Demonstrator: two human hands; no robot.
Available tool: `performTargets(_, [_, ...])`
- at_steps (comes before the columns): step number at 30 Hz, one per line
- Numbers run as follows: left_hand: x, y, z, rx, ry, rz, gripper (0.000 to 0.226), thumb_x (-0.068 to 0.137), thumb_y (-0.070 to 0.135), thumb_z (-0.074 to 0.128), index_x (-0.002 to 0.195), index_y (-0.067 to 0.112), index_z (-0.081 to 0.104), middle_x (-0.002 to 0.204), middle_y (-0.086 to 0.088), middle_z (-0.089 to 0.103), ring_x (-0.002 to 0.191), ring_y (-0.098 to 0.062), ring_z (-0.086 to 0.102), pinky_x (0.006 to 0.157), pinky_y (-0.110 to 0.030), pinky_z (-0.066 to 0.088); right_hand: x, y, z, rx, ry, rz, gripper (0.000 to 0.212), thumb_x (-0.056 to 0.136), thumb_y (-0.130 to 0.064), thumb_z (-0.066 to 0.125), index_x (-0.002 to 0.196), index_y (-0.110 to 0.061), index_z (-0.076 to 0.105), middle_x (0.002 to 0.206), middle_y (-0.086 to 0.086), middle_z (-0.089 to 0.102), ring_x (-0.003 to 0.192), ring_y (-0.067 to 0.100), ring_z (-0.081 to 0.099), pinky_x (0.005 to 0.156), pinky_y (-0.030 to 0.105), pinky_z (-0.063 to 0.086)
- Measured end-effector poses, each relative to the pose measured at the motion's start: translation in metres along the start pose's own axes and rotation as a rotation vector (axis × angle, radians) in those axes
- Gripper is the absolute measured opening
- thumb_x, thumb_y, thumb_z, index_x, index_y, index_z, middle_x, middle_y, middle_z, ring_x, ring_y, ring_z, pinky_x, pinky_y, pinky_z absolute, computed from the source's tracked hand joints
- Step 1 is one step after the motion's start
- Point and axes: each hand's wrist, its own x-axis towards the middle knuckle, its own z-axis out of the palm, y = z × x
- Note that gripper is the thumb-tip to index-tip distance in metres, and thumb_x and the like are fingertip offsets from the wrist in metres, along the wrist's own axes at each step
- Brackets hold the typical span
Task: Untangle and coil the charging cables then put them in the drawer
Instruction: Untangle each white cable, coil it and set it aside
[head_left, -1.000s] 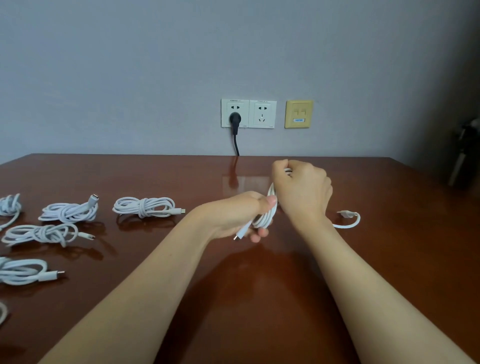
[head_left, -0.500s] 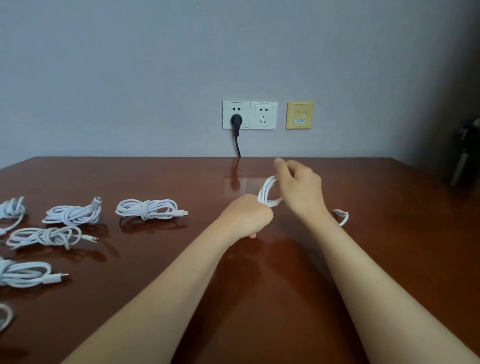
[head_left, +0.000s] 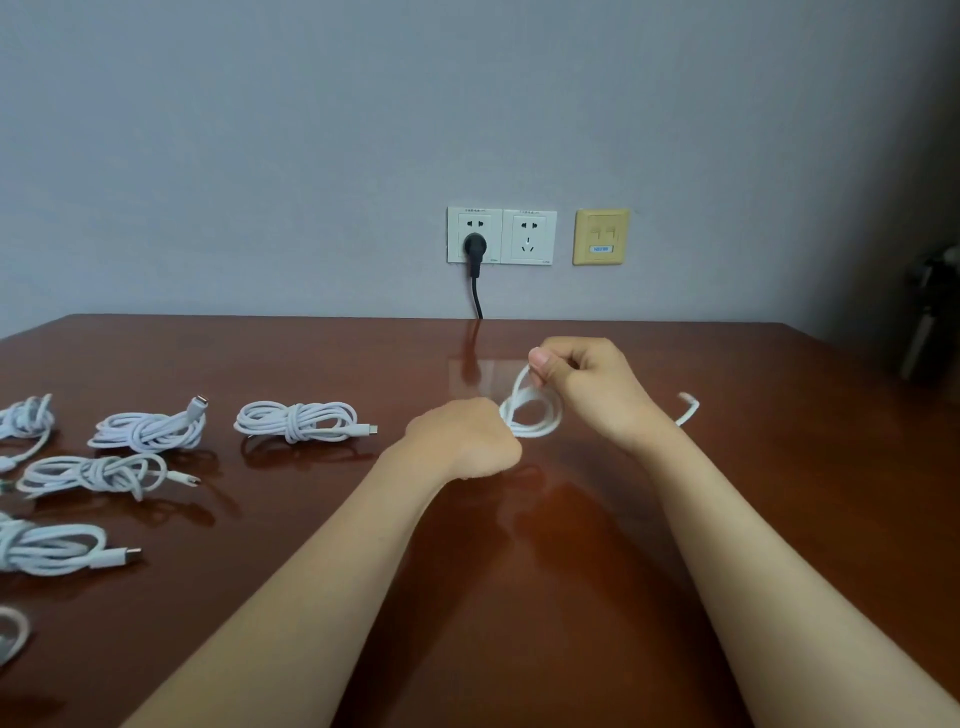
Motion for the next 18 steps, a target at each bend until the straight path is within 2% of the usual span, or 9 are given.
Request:
performTargets(2, [-0.002, 0.002, -0.001, -0.054, -0.112, 0.095, 0.02, 0.089, 0.01, 0.038, 0.069, 0.013, 0.038, 0.065, -0.005, 0.044, 0.059, -0.02, 0.04, 0.058, -0.028, 0.033, 0.0, 0.002, -0.002, 0.006, -0.016, -0.02, 0.038, 0.093, -0.015, 0.052, 0.056, -0.019, 0.056, 0.059, 0.008, 0.044, 0.055, 0.01, 0.038, 0.058, 0.023, 0.031])
performTargets(4, [-0.006, 0.003, -0.004, -0.134, -0.152, 0.197, 0.024, 0.093, 0.01, 0.035, 0.069, 0.014, 0.035, 0.069, -0.007, 0.043, 0.06, -0.019, 0.039, 0.062, -0.03, 0.035, 0.0, 0.001, -0.006, 0.035, -0.01, -0.009, 0.034, 0.093, -0.015, 0.053, 0.059, -0.018, 0.058, 0.061, 0.008, 0.042, 0.055, 0.009, 0.036, 0.057, 0.022, 0.031])
performTargets(6, [-0.011, 0.003, -0.008, -0.229, -0.135, 0.279, 0.028, 0.095, 0.01, 0.032, 0.068, 0.015, 0.034, 0.068, -0.003, 0.041, 0.06, -0.017, 0.038, 0.063, -0.03, 0.037, 0.0, 0.002, -0.012, 0.189, -0.014, 0.069, 0.028, 0.091, -0.016, 0.055, 0.063, -0.017, 0.061, 0.058, -0.001, 0.05, 0.053, 0.004, 0.043, 0.057, 0.015, 0.037])
performTargets(8, [-0.015, 0.004, -0.009, -0.324, -0.112, 0.344, 0.029, 0.096, 0.006, 0.031, 0.069, 0.015, 0.038, 0.064, 0.001, 0.041, 0.059, -0.014, 0.038, 0.065, -0.026, 0.037, -0.004, 0.002, -0.019, 0.429, -0.107, 0.211, 0.024, 0.085, -0.022, 0.058, 0.063, -0.017, 0.065, 0.056, -0.007, 0.056, 0.053, 0.004, 0.051, 0.054, 0.014, 0.043])
performTargets(11, [-0.016, 0.006, -0.01, -0.422, -0.044, 0.396, 0.028, 0.096, 0.005, 0.03, 0.08, 0.017, 0.049, 0.066, 0.003, 0.045, 0.057, -0.012, 0.04, 0.068, -0.028, 0.039, -0.008, 0.004, -0.02, 0.551, -0.171, 0.335, 0.028, 0.083, -0.017, 0.061, 0.056, -0.019, 0.07, 0.062, 0.004, 0.053, 0.049, 0.012, 0.042, 0.043, 0.019, 0.033])
performTargets(13, [-0.012, 0.004, -0.011, -0.471, 0.046, 0.367, 0.03, 0.096, 0.006, 0.03, 0.076, 0.019, 0.048, 0.065, 0.002, 0.046, 0.056, -0.013, 0.041, 0.068, -0.029, 0.039, -0.007, 0.006, -0.012, 0.577, -0.174, 0.381, 0.025, 0.089, -0.009, 0.055, 0.068, -0.017, 0.066, 0.062, 0.003, 0.044, 0.045, 0.009, 0.032, 0.04, 0.018, 0.025])
performTargets(15, [-0.008, -0.002, -0.012, -0.493, 0.147, 0.295, 0.032, 0.096, 0.008, 0.031, 0.073, 0.021, 0.049, 0.061, 0.004, 0.046, 0.056, -0.012, 0.042, 0.064, -0.028, 0.037, -0.004, 0.005, -0.003, 0.493, -0.174, 0.417, 0.028, 0.096, -0.007, 0.043, 0.075, -0.016, 0.06, 0.053, -0.002, 0.037, 0.038, 0.006, 0.027, 0.038, 0.015, 0.022])
performTargets(17, [-0.007, -0.004, -0.012, -0.492, 0.208, 0.233, 0.035, 0.095, 0.009, 0.032, 0.072, 0.025, 0.051, 0.064, 0.007, 0.045, 0.058, -0.01, 0.042, 0.063, -0.026, 0.037, -0.002, 0.002, 0.005, 0.204, -0.135, 0.346, 0.034, 0.096, -0.009, 0.042, 0.069, -0.019, 0.059, 0.048, -0.006, 0.039, 0.037, 0.005, 0.03, 0.04, 0.017, 0.026])
performTargets(18, [-0.006, -0.004, -0.012, -0.49, 0.232, 0.198, 0.035, 0.095, 0.01, 0.033, 0.069, 0.025, 0.05, 0.066, 0.006, 0.045, 0.06, -0.012, 0.043, 0.064, -0.028, 0.037, -0.001, 0.002, 0.008, 0.009, -0.096, 0.281, 0.035, 0.095, -0.014, 0.044, 0.065, -0.021, 0.059, 0.049, -0.007, 0.044, 0.042, 0.007, 0.038, 0.045, 0.021, 0.032])
